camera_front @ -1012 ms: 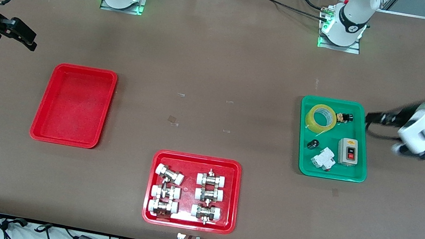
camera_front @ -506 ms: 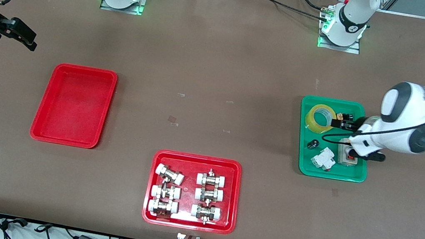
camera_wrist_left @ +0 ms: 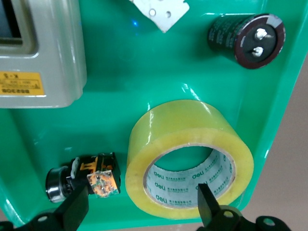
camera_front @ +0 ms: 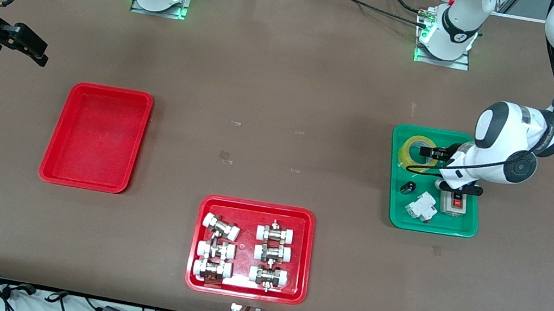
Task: Left arm passes tape to right arm into tray
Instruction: 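Reach the left gripper down over the yellow tape roll and grasp its rim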
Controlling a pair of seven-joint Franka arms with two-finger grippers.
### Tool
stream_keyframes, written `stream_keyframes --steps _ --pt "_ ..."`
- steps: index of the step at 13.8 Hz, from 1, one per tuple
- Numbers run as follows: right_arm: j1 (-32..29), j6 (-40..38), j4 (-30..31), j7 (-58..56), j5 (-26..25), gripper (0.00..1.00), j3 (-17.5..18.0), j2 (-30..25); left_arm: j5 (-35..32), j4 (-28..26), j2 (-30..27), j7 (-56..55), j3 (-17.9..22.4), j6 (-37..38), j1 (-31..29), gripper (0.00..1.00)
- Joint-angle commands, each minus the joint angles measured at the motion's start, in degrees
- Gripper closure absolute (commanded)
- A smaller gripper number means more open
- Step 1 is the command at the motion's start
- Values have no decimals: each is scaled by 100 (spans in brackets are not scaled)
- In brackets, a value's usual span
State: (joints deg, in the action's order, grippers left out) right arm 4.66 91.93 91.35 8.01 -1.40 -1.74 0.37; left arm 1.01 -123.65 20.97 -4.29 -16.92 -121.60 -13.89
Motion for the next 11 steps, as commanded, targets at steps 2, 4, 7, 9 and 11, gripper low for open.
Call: stream_keyframes --steps 2,4,7,9,11 --pt "-18 -61 -92 -98 -27 0 16 25 58 -107 30 -28 -5 -240 -26 21" --pt "-18 -70 -92 -98 -27 0 16 34 49 -282 30 -28 -5 -504 -26 29" --pt "-18 -61 -91 -98 -27 0 16 25 49 -318 39 -28 13 -584 -26 39" --pt "-18 -70 -92 -98 -27 0 16 25 49 -327 30 -19 13 -575 -26 71" --pt "-18 -70 -92 -98 -27 0 16 25 49 -318 12 51 22 -540 -35 94"
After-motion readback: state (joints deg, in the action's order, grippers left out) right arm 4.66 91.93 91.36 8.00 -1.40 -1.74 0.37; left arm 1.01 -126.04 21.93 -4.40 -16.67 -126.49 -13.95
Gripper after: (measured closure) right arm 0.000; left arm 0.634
